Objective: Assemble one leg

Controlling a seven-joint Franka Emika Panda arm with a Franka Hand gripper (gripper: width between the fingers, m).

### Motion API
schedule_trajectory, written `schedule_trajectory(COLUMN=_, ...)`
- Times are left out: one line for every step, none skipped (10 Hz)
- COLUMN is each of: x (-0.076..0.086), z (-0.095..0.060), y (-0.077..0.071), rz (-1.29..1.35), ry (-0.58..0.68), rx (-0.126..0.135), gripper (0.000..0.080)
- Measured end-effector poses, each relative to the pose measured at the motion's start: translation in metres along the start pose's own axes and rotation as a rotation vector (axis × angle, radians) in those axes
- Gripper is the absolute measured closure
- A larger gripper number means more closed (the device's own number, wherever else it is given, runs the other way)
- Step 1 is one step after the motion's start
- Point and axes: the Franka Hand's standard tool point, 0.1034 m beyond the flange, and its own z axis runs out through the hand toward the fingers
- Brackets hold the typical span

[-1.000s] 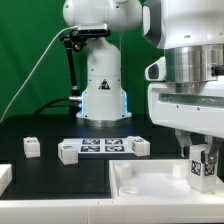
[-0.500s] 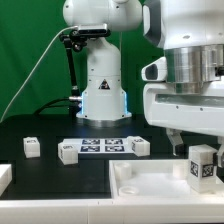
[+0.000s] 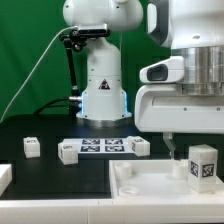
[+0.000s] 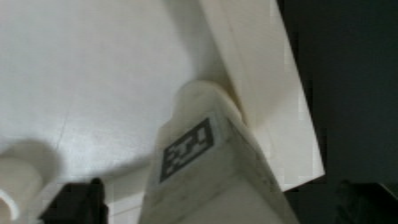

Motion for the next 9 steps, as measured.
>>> schedule_trajectory(x=-0.0004, z=0.0011, y=-0.0018, rz=-0.057, ry=-0.003, rx=-0.001, gripper=0.0151)
schedule_trajectory(x=-0.0023, z=0.002, y=-0.0032, rz=-0.202, ry=-0.009, rx=-0.013, gripper=0.0151)
schedule_trajectory(x=-0.0035, z=0.0025, y=-0.004, rz=-0.287, ry=-0.012, rx=-0.016, gripper=0.0151)
schedule_trajectory(x=-0.0031, z=0.0025, y=-0.0033, rz=-0.365, ry=-0.012, rx=-0.017, gripper=0.0151)
schedule_trajectory(x=-0.0021, z=0.0024, y=-0.0012, rz=-0.495, ry=-0.012, rx=-0.021, gripper=0.0151)
schedule_trajectory(x=-0.002, z=0.0025, y=-0.0009, rz=-0.51, ry=-0.012, rx=-0.022, gripper=0.0151)
schedule_trajectory(x=-0.002, z=0.0025, y=-0.0009, rz=-0.509, ry=-0.013, rx=-0.022, gripper=0.0151)
schedule_trajectory(x=-0.002, z=0.0025, y=-0.0009, rz=-0.509, ry=-0.013, rx=-0.022, gripper=0.0275)
schedule_trajectory(x=-0.002, z=0.0025, y=-0.0009, rz=-0.509, ry=-0.013, rx=-0.022, gripper=0.0458)
